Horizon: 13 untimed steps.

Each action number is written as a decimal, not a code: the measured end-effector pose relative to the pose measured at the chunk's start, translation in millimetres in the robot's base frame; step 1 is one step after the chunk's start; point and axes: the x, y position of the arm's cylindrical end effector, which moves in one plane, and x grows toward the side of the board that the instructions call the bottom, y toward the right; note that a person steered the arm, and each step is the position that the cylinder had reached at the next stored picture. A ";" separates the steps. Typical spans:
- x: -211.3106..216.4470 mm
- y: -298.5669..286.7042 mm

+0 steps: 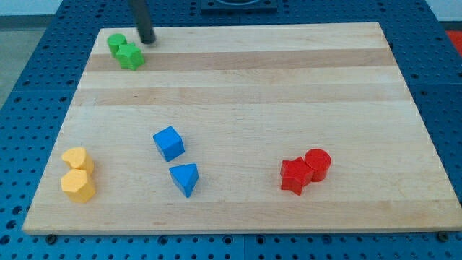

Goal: Move the red star a bit up

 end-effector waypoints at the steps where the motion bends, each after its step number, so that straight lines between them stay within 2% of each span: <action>1: 50.7 38.2; 2: 99.5 38.3; 4: 116.9 38.4; 5: 154.2 67.8; 6: 211.6 102.9; 7: 242.1 121.2; 8: 284.1 171.9; 9: 303.4 182.9; 10: 364.7 193.0; 11: 374.8 198.9; 12: 380.3 241.6; 13: 375.9 260.1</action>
